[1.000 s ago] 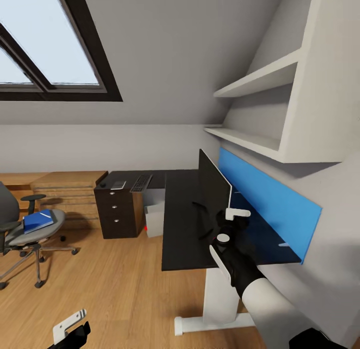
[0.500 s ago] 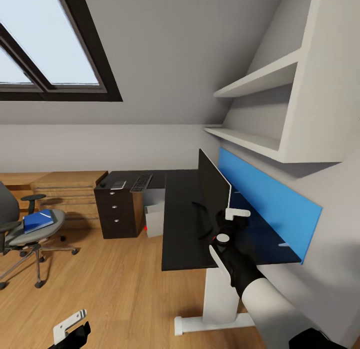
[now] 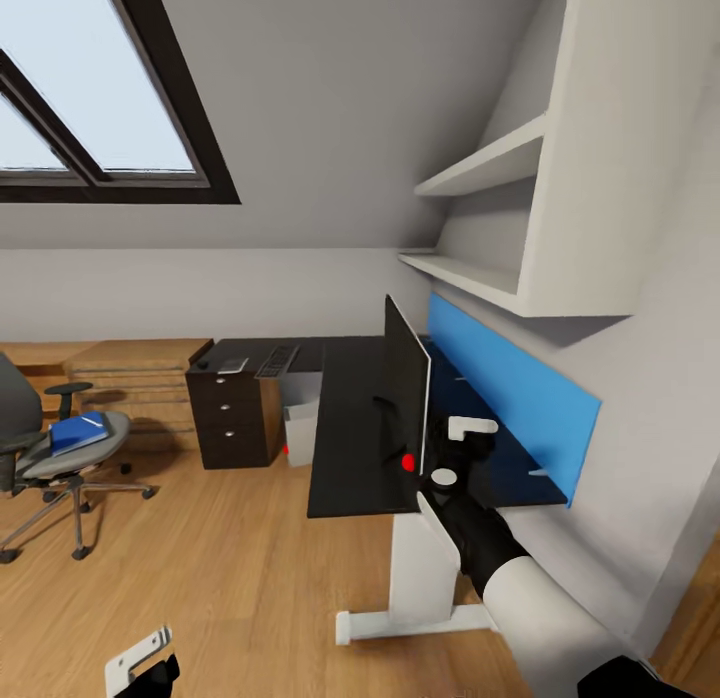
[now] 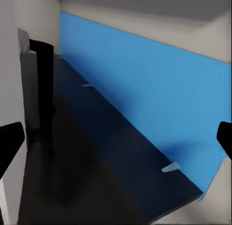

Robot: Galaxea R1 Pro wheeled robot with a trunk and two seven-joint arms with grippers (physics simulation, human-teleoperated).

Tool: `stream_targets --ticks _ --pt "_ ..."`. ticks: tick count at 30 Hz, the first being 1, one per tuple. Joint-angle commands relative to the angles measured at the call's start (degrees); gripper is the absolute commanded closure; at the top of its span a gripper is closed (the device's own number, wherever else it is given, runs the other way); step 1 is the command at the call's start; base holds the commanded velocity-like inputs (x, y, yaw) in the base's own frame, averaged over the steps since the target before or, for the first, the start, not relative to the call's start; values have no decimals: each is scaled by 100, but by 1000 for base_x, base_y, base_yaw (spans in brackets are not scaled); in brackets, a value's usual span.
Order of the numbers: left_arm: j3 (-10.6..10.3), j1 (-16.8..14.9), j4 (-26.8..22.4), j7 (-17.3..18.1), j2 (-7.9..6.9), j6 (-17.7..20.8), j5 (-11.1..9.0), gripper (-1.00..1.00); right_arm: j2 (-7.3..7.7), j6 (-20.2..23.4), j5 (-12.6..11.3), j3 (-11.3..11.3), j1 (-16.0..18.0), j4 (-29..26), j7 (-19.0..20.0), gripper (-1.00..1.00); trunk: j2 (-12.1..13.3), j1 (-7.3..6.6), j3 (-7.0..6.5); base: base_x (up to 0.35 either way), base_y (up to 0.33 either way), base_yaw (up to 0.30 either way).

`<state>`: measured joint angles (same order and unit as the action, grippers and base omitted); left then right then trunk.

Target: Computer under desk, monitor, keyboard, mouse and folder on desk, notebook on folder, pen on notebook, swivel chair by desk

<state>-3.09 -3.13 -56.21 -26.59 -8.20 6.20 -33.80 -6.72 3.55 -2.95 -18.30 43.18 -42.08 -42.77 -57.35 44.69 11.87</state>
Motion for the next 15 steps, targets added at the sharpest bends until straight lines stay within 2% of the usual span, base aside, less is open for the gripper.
stream_targets --ticks 1,7,13,15 --pt "-23 -3 -3 -48 -7 18 -26 -100 5 38 -30 -31 6 -6 -28 -100 -6 -1 8 -182 -188 0" --pt "-29 -3 25 -48 -6 7 -22 -100 13 40 -37 -40 4 -2 384 -100 -6 -1 8 -66 -70 0" --pt "-33 -3 30 -48 0 4 -6 -100 20 31 -32 -42 -101 -9 1155 -100 -6 -1 8 -12 -13 0" --pt "-34 -3 30 -48 4 4 -2 -100 17 28 -30 -44 -136 -19 1302 -100 -6 -1 8 -4 -4 0"
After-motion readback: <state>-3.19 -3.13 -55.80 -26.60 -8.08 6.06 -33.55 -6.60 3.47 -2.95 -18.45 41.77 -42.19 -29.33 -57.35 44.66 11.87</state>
